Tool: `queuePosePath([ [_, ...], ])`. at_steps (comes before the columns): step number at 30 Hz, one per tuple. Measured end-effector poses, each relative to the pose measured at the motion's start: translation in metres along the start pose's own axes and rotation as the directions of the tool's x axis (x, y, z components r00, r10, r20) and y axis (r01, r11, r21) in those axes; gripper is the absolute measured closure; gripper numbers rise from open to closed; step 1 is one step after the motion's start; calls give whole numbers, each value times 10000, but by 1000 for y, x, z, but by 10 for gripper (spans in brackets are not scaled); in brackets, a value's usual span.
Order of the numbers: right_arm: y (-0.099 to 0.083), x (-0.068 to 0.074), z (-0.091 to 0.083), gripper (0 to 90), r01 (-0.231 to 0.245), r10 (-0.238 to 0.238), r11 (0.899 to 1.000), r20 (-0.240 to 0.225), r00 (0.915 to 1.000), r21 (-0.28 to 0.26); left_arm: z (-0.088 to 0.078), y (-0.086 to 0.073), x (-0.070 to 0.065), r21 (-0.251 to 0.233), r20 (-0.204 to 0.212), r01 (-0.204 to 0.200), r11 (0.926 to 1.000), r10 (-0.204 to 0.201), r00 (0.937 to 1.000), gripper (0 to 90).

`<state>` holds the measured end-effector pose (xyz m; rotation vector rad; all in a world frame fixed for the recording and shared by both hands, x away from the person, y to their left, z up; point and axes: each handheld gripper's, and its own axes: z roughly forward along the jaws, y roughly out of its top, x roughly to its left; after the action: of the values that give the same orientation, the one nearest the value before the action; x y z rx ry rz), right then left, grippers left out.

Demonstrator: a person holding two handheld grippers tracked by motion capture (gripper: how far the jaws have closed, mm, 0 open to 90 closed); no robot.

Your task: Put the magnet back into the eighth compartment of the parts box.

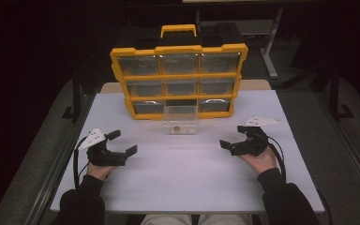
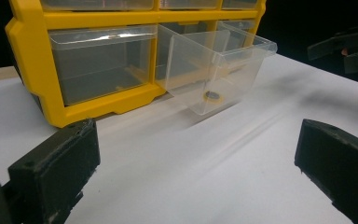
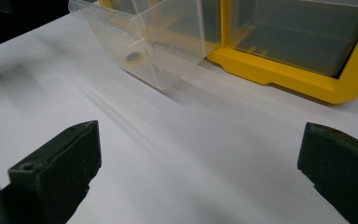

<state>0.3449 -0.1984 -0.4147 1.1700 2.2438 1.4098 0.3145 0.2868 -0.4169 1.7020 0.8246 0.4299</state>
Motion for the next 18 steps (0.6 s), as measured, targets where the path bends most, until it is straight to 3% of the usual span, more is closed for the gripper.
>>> queuePosePath([
  [11,-16,-6,-19,0,-268,285,9984,337,9990,-493,1,0,0,-6,79,-8,10000,8,10000,0],
  [18,-22,-5,-34,0,-141,192,9901,354,9992,-1394,0,1,1,-112,113,65,9999,-64,9999,0],
])
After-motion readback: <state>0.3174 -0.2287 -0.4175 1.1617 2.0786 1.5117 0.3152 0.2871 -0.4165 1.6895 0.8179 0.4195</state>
